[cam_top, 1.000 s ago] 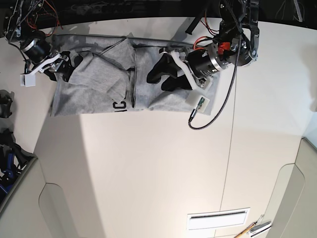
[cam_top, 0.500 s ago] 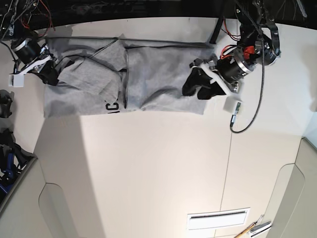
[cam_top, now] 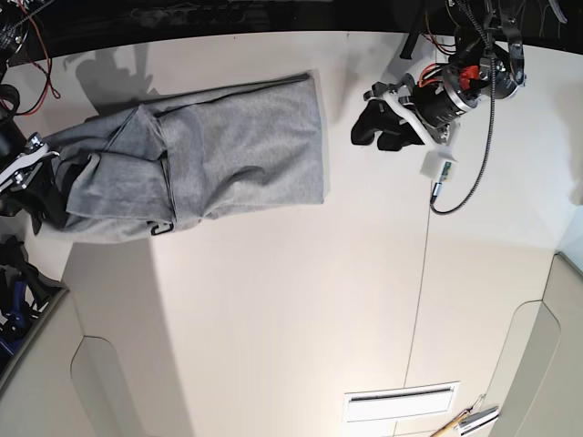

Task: Fold the T-shirt properly
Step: 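Grasp the folded bundle with the right gripper and lift it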

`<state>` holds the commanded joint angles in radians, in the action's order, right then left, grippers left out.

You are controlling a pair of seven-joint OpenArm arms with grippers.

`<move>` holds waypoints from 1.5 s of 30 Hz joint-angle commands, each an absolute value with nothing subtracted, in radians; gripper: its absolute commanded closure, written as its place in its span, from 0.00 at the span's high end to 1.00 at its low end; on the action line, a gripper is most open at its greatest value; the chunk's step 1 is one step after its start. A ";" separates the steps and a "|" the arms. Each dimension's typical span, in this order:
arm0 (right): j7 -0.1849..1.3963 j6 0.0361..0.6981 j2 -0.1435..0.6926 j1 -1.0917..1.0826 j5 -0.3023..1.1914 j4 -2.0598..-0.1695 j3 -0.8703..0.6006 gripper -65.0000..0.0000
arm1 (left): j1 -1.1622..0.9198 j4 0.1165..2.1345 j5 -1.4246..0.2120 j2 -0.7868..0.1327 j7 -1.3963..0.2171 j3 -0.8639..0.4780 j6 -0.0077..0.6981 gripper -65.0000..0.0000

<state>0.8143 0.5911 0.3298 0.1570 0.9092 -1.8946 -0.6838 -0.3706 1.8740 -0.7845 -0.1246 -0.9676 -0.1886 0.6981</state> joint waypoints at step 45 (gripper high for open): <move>0.756 0.547 0.199 0.162 0.497 -1.954 -0.245 0.00 | -0.368 1.897 -1.157 -0.100 -1.149 -0.299 0.698 0.57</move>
